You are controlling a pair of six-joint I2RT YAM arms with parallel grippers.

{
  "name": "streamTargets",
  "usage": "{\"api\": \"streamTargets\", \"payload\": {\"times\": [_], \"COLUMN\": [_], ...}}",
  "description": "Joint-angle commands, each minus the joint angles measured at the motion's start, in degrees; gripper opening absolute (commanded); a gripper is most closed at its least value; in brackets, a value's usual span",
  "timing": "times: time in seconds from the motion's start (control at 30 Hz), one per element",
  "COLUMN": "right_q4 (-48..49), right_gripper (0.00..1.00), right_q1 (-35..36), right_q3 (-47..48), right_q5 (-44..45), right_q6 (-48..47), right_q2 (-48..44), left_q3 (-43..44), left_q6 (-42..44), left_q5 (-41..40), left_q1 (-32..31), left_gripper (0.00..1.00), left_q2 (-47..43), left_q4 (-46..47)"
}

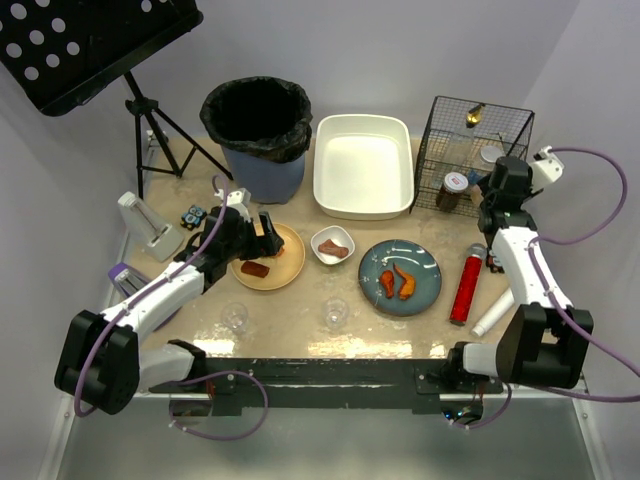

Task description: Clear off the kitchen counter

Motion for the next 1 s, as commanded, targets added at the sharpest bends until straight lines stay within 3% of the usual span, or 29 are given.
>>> {"api": "streamTargets", "payload": {"times": [0.0,0.53,0.83,0.97], "right_q4": [6.3,7.9,5.7,5.0], "right_gripper": [0.00,0.00,0.00,0.15], "right_q1": [-0.6,-1.0,-1.1,-1.1], "right_q3": [3.1,6.6,8.2,8.7], "right_q5": [2.0,5.3,2.5,2.0], "right_q6": [0.0,-4.9,-7.1,-7.2], "right_q2": [1.1,12.0,18.5,20.3], "left_q3": [1.6,2.0,2.1,2.0], "left_q6": [0.9,1.0,1.0,0.9], "left_q5": [0.3,-0.1,0.5,0.5], "left_q1": [-0.2,-0.2,-0.2,-0.2], "left_gripper": [0.92,0.92,0.92,0.92], "left_q2": [-1.3,-0.5,0.1,0.0], "left_q4": [1.4,1.4,1.7,1.7]}}
